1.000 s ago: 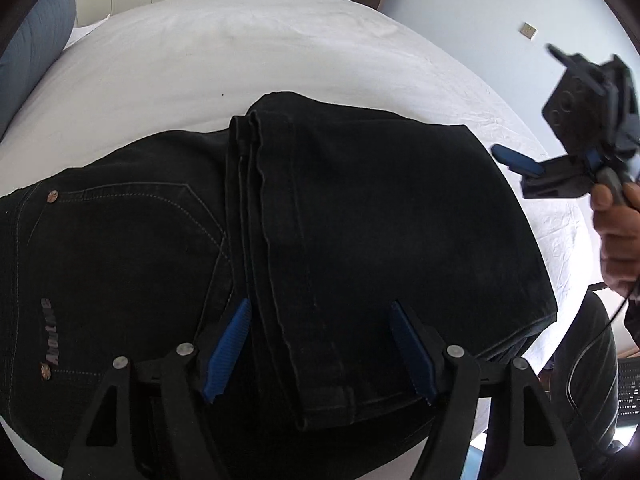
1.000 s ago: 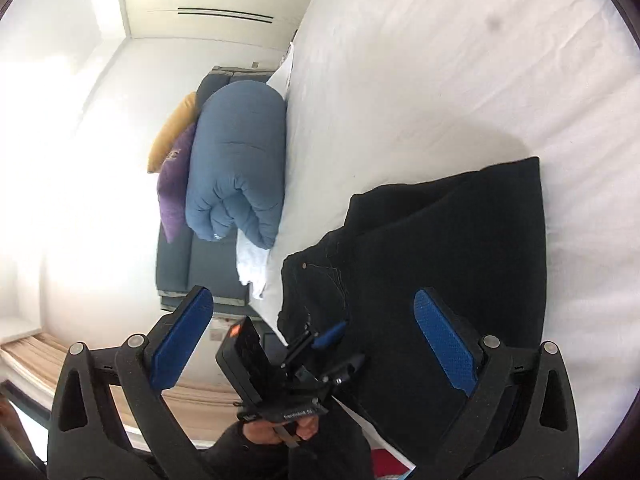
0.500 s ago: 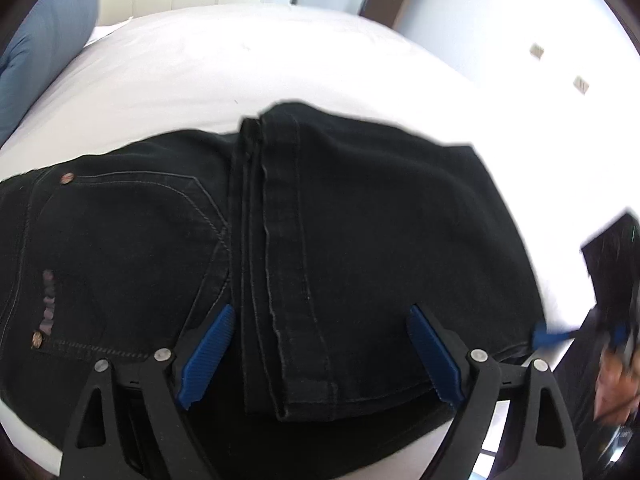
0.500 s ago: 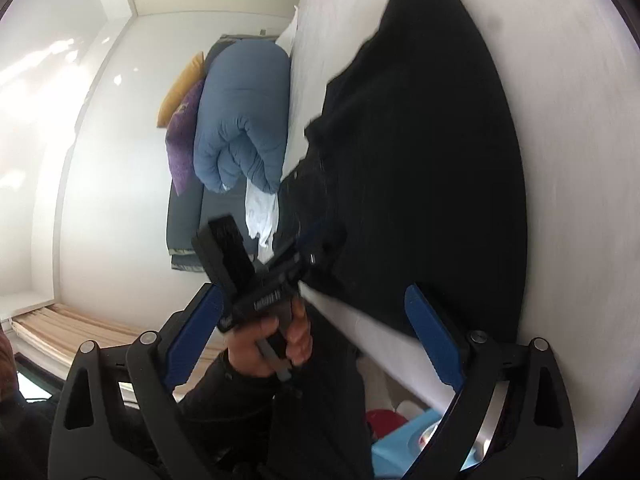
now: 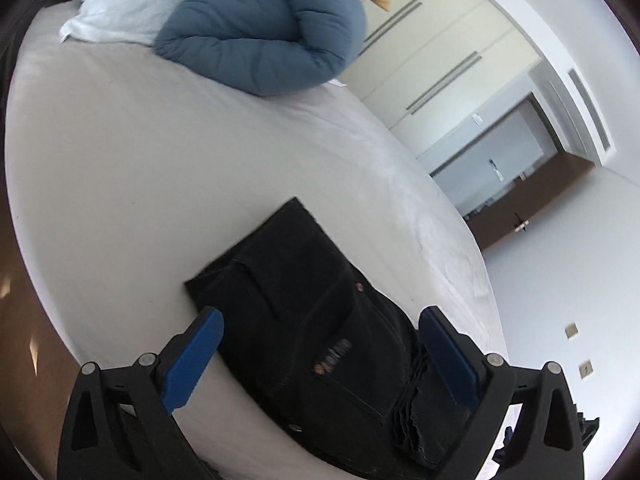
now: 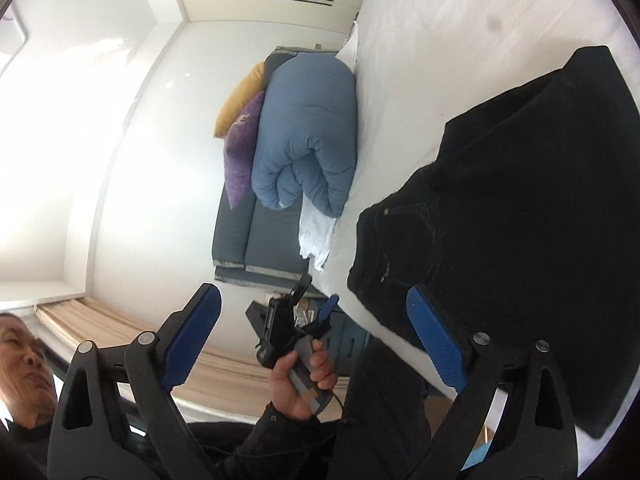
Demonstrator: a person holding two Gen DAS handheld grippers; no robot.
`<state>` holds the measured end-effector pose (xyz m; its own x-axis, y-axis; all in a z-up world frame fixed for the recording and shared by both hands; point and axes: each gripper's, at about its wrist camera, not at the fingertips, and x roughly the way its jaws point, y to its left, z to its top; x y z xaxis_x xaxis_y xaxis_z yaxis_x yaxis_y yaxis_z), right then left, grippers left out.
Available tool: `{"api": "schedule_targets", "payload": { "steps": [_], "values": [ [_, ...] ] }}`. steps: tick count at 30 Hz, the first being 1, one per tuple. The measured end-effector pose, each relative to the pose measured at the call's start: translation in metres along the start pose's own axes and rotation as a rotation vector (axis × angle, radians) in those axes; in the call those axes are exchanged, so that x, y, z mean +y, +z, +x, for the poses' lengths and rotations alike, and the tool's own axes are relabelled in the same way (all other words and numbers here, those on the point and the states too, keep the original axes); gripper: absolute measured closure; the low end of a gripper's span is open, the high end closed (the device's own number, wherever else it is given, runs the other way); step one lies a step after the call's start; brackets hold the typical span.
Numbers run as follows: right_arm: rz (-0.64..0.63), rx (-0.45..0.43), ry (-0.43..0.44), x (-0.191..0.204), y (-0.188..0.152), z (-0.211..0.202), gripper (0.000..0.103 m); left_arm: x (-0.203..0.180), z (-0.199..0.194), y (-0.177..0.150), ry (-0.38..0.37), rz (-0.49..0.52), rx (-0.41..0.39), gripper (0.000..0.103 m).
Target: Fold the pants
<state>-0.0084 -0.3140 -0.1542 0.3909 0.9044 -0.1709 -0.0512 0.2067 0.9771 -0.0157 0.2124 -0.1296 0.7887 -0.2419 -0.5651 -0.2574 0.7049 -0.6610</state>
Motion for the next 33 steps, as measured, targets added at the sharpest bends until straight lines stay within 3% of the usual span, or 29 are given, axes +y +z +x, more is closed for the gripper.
{"api": "schedule_targets", "payload": {
  "steps": [3, 5, 6, 7, 11, 14, 21, 25, 28, 33],
  "values": [
    [0.053, 0.003, 0.006, -0.022, 0.012, 0.012, 0.008, 0.036, 0.009, 0.009, 0.026, -0.089, 0.038, 0.003],
    [0.148, 0.028, -0.109, -0.056, 0.015, 0.024, 0.009, 0.058, 0.020, 0.012, 0.015, -0.130, 0.087, 0.003],
    [0.208, 0.039, -0.180, -0.069, 0.014, 0.043, 0.022, 0.068, 0.023, 0.015, 0.018, -0.152, 0.106, 0.003],
    [0.200, 0.019, -0.217, -0.075, 0.012, 0.041, 0.026, 0.072, 0.030, 0.015, 0.017, -0.167, 0.128, 0.003],
    [0.205, 0.020, -0.193, -0.073, 0.008, 0.030, 0.026, 0.069, 0.045, 0.015, -0.005, -0.160, 0.144, 0.003],
    [0.209, 0.026, -0.190, -0.062, 0.007, 0.029, 0.019, 0.062, 0.049, 0.014, -0.006, -0.160, 0.160, 0.003],
    [0.178, 0.070, -0.248, -0.063, 0.002, 0.038, 0.018, 0.033, 0.074, 0.016, 0.120, -0.031, 0.231, 0.003],
    [0.164, 0.072, -0.245, -0.065, -0.003, 0.035, 0.018, 0.017, 0.083, 0.013, 0.205, 0.074, 0.247, 0.021],
    [0.172, 0.071, -0.231, -0.067, -0.006, 0.030, 0.018, 0.014, 0.085, 0.012, 0.247, 0.091, 0.243, 0.036],
    [0.158, 0.080, -0.264, -0.062, -0.010, 0.031, 0.018, 0.005, 0.084, 0.011, 0.271, 0.139, 0.237, 0.045]
  ]
}}
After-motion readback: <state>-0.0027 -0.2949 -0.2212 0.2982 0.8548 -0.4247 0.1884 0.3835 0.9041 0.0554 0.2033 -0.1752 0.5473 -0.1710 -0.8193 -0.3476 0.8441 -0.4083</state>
